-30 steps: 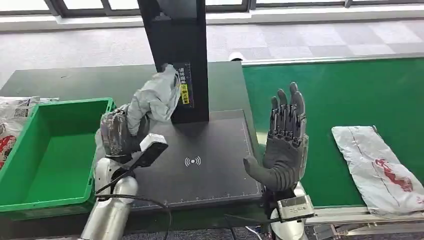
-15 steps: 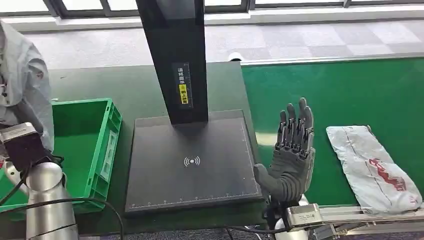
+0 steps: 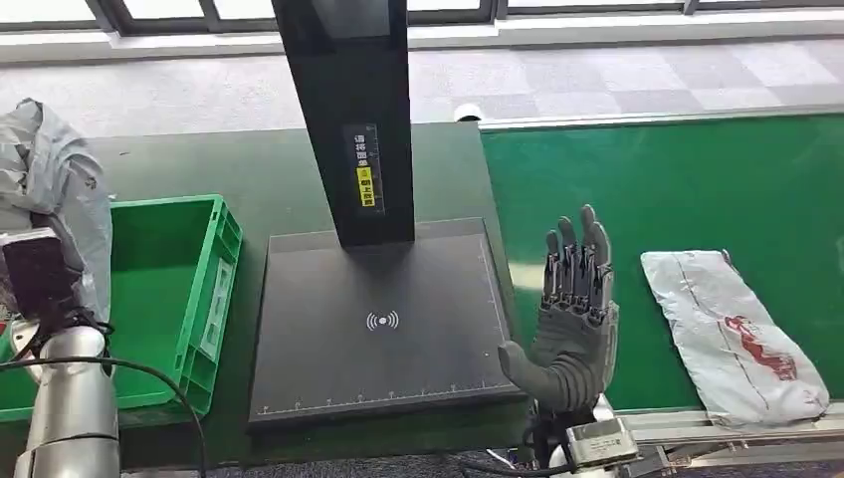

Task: Moved the parcel from conveyor to table for the left to box.

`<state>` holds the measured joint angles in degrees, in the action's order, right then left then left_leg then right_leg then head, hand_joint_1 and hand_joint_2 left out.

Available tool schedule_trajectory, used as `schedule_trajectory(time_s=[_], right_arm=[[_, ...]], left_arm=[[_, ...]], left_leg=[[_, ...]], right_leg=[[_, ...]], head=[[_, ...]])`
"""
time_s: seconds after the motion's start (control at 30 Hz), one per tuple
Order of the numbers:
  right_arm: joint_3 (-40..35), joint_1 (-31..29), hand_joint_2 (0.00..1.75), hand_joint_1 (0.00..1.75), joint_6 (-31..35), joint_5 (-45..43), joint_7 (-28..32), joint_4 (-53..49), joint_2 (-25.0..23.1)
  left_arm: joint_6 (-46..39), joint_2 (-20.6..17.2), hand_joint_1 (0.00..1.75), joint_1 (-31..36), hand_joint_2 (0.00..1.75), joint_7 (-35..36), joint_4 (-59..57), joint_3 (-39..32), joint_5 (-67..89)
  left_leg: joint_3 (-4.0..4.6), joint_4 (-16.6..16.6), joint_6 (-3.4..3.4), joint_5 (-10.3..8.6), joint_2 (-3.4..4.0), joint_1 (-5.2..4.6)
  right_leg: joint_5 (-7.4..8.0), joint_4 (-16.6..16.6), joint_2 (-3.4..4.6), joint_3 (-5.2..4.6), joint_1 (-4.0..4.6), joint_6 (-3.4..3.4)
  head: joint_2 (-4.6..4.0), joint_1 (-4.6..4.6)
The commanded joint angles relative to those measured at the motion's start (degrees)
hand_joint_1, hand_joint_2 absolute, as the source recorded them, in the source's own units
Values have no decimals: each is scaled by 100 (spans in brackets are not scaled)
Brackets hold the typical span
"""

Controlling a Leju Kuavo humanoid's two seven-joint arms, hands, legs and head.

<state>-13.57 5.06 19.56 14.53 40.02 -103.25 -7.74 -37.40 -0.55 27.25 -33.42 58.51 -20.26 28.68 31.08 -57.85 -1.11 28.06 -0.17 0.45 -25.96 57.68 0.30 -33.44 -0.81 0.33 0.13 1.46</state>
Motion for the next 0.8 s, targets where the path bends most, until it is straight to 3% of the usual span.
schedule_trajectory(time_s=[0.03, 0.17, 0.3, 0.33, 0.37, 0.5, 0.6, 0.8], right_arm=[[-285, -22, 175, 0, -65, 5, -2, 247, 293], [-303, 17, 175, 0, -100, 33, -2, 242, 323], [-342, 155, 175, 0, 63, 96, -2, 156, 336], [-345, 185, 175, 0, 113, 114, -2, 133, 342], [-338, 196, 175, 0, 131, 126, -2, 120, 337], [-283, 262, 175, 0, 169, 177, -2, 76, 312], [-161, 357, 175, 0, 131, 285, -2, 29, 246], [-161, 357, 175, 0, 131, 285, -2, 29, 246]], left_arm=[[767, -118, 175, 447, 175, 200, -1702, -337, -334], [1275, -188, 175, 682, 175, 165, -2459, -342, -502], [1192, -169, 169, 1084, 175, 107, -2828, -349, -507], [1084, -143, 2, 1163, 175, -24, -2861, -371, -534], [1025, -116, 0, 1188, 0, -84, -2815, -368, -534], [1033, 13, 0, 1124, 0, -267, -2579, -394, -672], [940, 349, 0, 418, 0, -273, -1390, -132, -687], [940, 349, 0, 418, 0, -273, -1390, -132, -687]], left_leg=[[-10, 16, 2, -7, 0, -2], [-9, 14, 2, -8, -7, 0], [4, 7, 1, -9, -13, 4], [3, 1, -1, -6, -14, 4], [-3, 12, 0, -14, -27, -1], [3, 11, 1, -16, -27, 7], [7, -3, -2, -6, -22, 5], [3, 2, 0, -5, -8, 1]], right_leg=[[5, -12, -4, 9, -1, -4], [5, -12, -11, 10, 2, -4], [5, -10, -18, 2, 7, -5], [1, -5, -18, 1, 7, -4], [2, -10, -31, 11, 1, -5], [9, -17, -30, 8, 9, -6], [1, -2, -22, 1, 9, -3], [3, -5, -8, -1, 3, -3]], head=[[0, 0], [0, 0], [0, 0], [0, 2], [0, 2], [0, 2], [0, 0], [0, 2]])
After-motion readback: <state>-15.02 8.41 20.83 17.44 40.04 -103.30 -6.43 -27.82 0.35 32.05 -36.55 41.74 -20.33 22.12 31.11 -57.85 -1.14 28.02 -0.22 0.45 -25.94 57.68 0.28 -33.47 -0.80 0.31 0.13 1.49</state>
